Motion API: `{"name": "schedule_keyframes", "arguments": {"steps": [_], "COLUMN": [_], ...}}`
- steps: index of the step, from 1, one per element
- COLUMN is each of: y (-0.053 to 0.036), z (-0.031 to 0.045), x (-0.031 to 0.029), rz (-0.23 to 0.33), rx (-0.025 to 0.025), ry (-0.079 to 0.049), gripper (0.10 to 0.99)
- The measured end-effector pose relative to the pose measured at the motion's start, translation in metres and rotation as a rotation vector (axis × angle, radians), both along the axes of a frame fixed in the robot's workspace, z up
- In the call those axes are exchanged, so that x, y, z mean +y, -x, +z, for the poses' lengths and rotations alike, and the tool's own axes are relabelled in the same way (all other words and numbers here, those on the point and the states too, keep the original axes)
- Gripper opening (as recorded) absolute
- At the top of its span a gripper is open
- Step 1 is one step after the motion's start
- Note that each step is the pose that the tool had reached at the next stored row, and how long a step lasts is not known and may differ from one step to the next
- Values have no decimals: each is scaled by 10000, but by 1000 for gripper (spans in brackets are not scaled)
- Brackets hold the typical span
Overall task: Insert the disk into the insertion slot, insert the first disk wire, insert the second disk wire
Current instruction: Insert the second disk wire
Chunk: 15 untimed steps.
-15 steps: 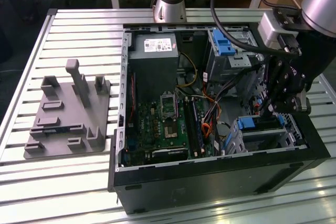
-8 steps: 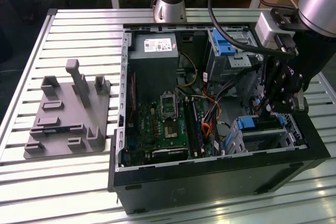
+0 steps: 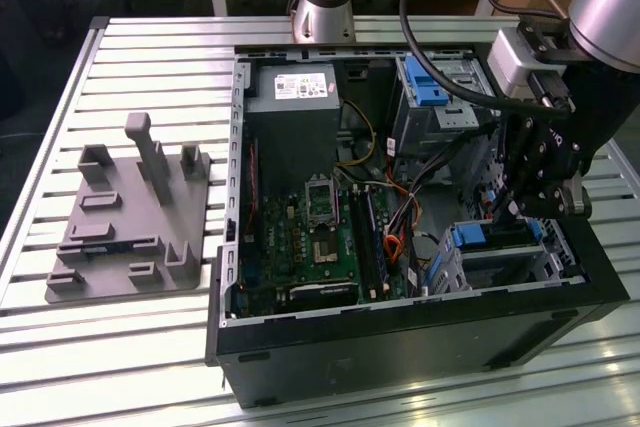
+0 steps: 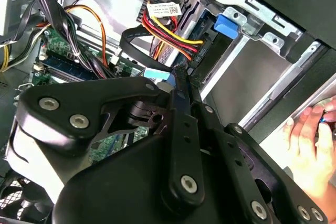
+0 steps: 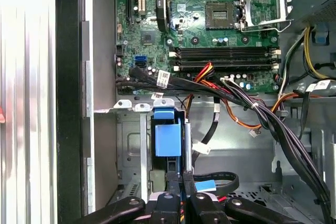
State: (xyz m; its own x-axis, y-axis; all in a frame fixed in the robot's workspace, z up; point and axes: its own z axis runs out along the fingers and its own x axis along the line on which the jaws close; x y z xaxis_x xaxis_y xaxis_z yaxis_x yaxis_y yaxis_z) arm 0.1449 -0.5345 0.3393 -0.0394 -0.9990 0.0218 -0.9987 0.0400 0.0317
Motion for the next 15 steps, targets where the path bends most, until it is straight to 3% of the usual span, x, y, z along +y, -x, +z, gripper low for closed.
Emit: {"name": "schedule_keyframes", "arguments": {"steps": [15], "y": [-19], "z": [-4], "x": [-14], "rz": [-470], "rx": [-1], "ry": [-1], "gripper": [149]}}
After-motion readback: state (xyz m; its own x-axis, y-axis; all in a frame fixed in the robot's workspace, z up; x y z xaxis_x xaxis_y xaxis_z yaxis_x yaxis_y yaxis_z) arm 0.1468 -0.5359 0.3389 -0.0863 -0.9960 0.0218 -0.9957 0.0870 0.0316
